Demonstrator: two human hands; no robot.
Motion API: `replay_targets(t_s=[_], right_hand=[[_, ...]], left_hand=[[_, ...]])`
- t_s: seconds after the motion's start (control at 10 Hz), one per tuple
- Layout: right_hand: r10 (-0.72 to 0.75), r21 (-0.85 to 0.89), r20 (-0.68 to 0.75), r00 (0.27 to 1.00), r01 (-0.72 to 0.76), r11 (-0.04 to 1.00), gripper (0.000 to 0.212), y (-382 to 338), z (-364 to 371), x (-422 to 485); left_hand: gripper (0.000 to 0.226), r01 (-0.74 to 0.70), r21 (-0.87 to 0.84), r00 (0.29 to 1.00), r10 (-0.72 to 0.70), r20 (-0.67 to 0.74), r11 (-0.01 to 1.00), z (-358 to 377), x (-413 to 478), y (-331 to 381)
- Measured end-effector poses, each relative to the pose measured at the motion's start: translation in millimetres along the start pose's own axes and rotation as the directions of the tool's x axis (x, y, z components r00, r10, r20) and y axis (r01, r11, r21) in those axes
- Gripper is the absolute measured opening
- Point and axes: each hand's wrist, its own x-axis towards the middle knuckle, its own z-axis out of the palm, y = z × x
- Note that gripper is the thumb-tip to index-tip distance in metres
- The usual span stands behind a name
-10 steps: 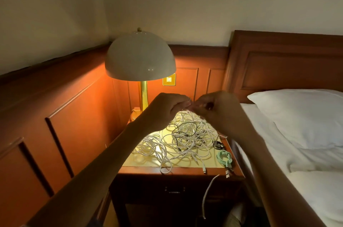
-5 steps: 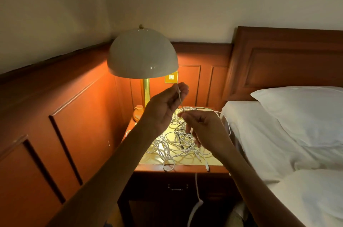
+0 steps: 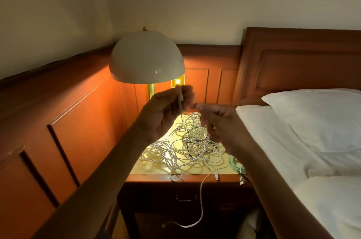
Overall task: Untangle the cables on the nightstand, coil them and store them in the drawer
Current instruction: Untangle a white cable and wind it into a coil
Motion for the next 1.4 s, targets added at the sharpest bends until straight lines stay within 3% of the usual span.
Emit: replay_targets(t_s=[0.1, 0.2, 0.3, 0.4, 0.5, 0.6, 0.7, 0.8, 0.9, 1.0, 1.1, 1.2, 1.3, 1.4], right_hand=[[0.056, -0.098, 0.01, 0.998, -0.055, 0.994, 0.021, 17, 19, -11], [-0.059, -0.495, 0.054, 0.997, 0.078, 0.865, 0.018, 11, 13, -11], [-0.199, -0.722, 0.063, 0.978, 0.182, 0.667, 0.007, -18, -13, -3], [-0.223, -0.589, -0.005, 0.975, 0.178, 0.789, 0.009, -38, -32, 3], [-0.175, -0.313, -0.086, 0.981, 0.14, 0.939, 0.021, -31, -22, 5], [-0.127, -0.326, -0.014, 0.992, 0.116, 0.938, 0.019, -8, 1, -3], [-0.112, -0.534, 0.047, 0.993, 0.12, 0.837, 0.02, 1, 15, -19], [-0.166, -0.716, 0.063, 0.984, 0.16, 0.679, 0.015, -18, -6, -19], [-0.172, -0.727, 0.062, 0.983, 0.162, 0.667, 0.016, -42, -38, -11], [-0.103, -0.419, 0.094, 0.99, 0.133, 0.898, 0.023, -37, -38, -6], [-0.072, -0.203, 0.012, 0.997, 0.073, 0.977, 0.022, -6, -14, -5], [-0.054, -0.314, -0.023, 0.998, 0.044, 0.948, 0.021, 23, 8, -10], [-0.101, -0.539, 0.004, 0.995, 0.087, 0.838, 0.018, 25, 7, -13], [-0.223, -0.822, 0.054, 0.973, 0.17, 0.544, 0.012, 0, -18, -4]], left_hand=[[0.023, -0.204, 0.024, 0.936, 0.202, -0.288, 0.979, -4, 17, -10], [0.021, -0.338, 0.914, 0.826, 0.538, 0.172, 0.227, -30, 20, -19], [0.015, -0.405, 0.911, 0.91, 0.134, 0.393, 0.08, -42, 8, -18], [0.026, -0.178, 0.74, 0.948, -0.089, 0.306, 0.649, -36, -5, -10], [0.021, -0.074, 0.283, 0.98, 0.017, 0.199, 0.956, -6, -10, -2], [0.024, -0.142, -0.211, 0.979, 0.106, -0.174, 0.967, 12, 9, -3], [0.017, -0.361, 0.678, 0.801, 0.585, -0.125, 0.64, -1, 19, -12], [0.015, -0.509, 0.835, 0.771, 0.321, 0.551, -0.21, -26, 16, -20], [0.017, -0.388, 0.875, 0.908, -0.044, 0.417, 0.291, -25, -1, -13], [0.021, -0.054, 0.672, 0.898, -0.259, 0.357, 0.739, -18, -8, -6], [0.023, 0.053, 0.045, 0.981, -0.061, 0.185, 0.998, -5, -2, -11], [0.021, -0.155, -0.212, 0.973, 0.111, -0.203, 0.965, -5, 18, -18], [0.018, -0.36, 0.866, 0.819, 0.562, 0.115, 0.348, -24, 29, -24], [0.011, -0.45, 0.883, 0.849, 0.245, 0.469, -0.131, -45, 22, -35]])
